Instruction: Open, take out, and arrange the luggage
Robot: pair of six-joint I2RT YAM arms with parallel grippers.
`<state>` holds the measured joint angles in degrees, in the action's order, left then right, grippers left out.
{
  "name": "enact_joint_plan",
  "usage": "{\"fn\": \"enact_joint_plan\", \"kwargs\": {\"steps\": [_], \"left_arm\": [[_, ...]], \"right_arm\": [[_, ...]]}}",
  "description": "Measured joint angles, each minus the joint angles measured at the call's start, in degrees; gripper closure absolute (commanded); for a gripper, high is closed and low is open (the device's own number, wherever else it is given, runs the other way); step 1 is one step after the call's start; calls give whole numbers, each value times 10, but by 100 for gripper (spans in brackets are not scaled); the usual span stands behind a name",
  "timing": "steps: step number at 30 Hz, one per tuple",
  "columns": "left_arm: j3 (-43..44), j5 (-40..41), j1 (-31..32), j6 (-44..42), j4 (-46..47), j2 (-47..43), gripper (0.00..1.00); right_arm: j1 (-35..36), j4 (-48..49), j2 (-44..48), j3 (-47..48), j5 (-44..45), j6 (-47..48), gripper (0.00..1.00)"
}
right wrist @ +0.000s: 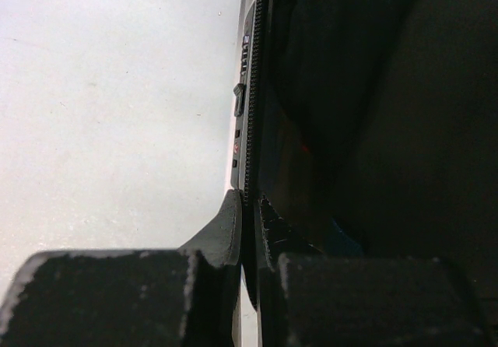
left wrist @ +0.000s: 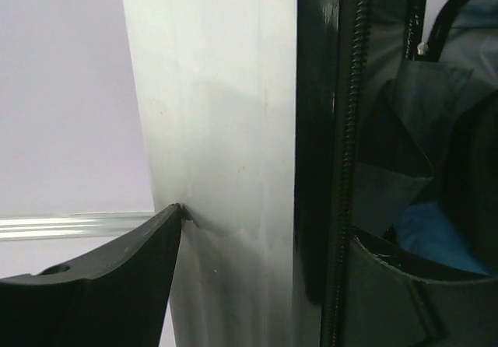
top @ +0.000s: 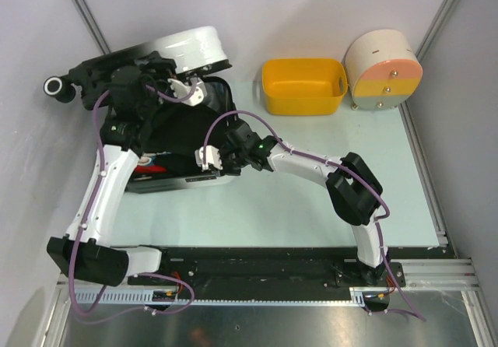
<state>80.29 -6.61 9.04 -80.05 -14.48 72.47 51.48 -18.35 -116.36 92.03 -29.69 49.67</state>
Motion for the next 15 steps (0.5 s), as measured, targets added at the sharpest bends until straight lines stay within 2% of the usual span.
{"fn": "enact_joint_plan", "kwargs": {"steps": [6, 8, 9, 11, 13, 14, 15], "left_arm": [[114, 14, -2, -15, -109, 56, 13], [236, 54, -7, 5, -148, 142, 8], [330, 78, -13, 24, -155, 206, 4], [549, 128, -32, 54, -123, 356, 4], [711, 163, -49, 62, -82, 477, 3], [730, 176, -56, 66, -66, 502, 2], [699, 186, -62, 72, -59, 497, 1]], "right_arm": [[-2, 5, 2, -3, -3, 0, 100], [-2, 7, 2, -6, -5, 0, 100], [-2, 10, 3, -8, -7, 0, 100], [-2, 14, 4, -12, -7, 0, 100], [-2, 17, 5, -14, -7, 0, 100], [-2, 20, 6, -16, -8, 0, 100], [-2, 23, 7, -18, -7, 0, 100]]}}
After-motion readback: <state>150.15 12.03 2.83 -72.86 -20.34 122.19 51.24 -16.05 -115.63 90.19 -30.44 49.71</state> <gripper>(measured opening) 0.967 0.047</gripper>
